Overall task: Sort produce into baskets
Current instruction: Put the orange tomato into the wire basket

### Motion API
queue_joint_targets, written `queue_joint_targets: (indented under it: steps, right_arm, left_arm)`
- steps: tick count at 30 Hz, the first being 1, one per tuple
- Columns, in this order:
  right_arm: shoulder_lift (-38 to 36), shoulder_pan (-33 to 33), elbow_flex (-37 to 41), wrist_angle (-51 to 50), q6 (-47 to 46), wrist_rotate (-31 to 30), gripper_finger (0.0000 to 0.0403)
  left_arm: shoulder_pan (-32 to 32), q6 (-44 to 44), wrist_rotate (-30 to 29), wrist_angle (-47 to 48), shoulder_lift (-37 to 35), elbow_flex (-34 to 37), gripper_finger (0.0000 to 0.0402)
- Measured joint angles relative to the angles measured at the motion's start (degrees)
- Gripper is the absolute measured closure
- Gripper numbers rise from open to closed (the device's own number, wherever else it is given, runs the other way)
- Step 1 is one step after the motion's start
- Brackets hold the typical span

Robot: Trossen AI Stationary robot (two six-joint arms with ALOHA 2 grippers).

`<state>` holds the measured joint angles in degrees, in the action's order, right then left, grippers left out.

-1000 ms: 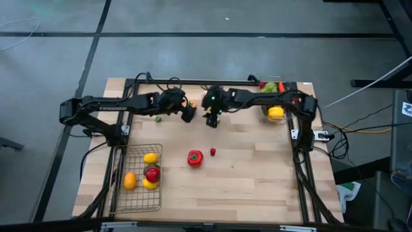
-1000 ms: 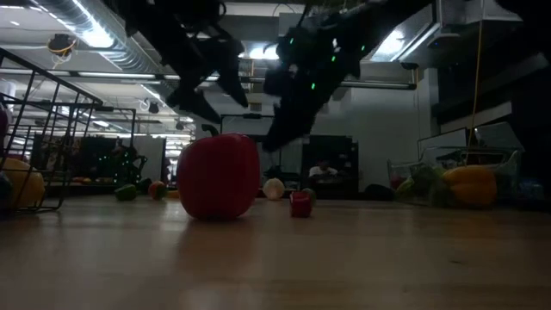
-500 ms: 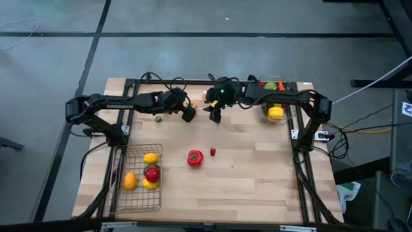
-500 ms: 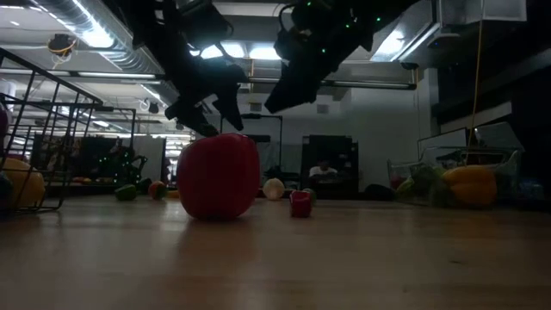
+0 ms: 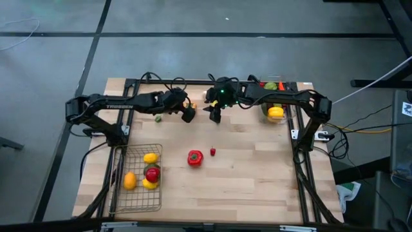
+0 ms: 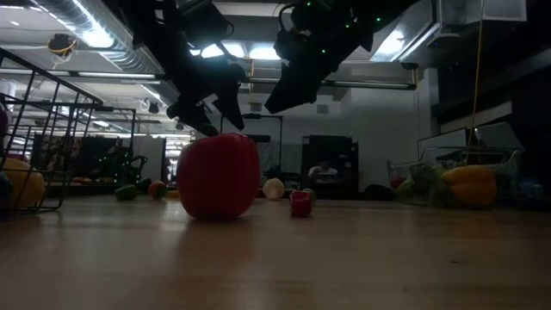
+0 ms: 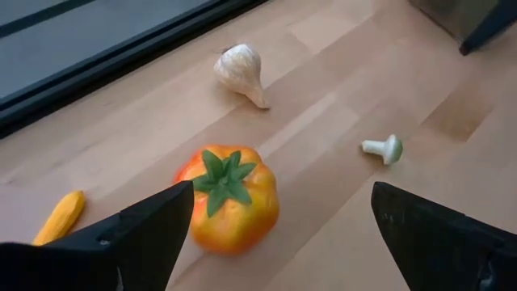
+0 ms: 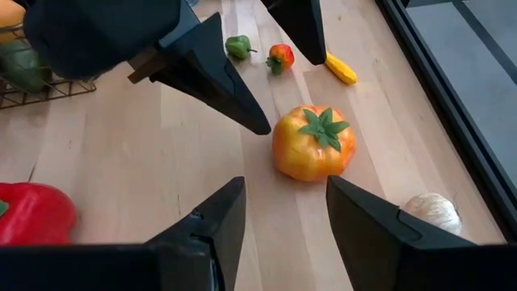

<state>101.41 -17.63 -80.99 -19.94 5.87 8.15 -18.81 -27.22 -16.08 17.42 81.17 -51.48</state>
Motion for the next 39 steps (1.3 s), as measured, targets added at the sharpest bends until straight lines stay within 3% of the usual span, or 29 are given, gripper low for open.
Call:
queue_joint_targets:
  steps: [9, 15, 24, 31, 39]
  right_arm:
    - [0.02, 0.00, 0.00, 0.04, 0.00, 0.01, 0.0231]
    - [0.04, 0.00, 0.00, 0.04, 0.00, 0.01, 0.0231]
    - [0.07, 0.00, 0.00, 0.04, 0.00, 0.01, 0.0231]
    - [0.07, 0.00, 0.02, 0.05, 0.00, 0.00, 0.0231]
    - [0.07, 0.00, 0.03, 0.04, 0.00, 0.00, 0.0231]
  left_arm:
    - [-0.05, -0.07, 0.00, -0.01, 0.00, 0.00, 0.0027]
    - [-0.86, 6.18, -1.97, -0.57, 0.00, 0.00, 0.0027]
    - [-2.35, 5.16, -4.29, -0.95, 0.00, 0.00, 0.0027]
    - [-2.23, 10.87, -0.95, -0.92, 0.00, 0.00, 0.0016]
    - [-2.53, 7.24, -1.88, -0.29, 0.00, 0.00, 0.0003]
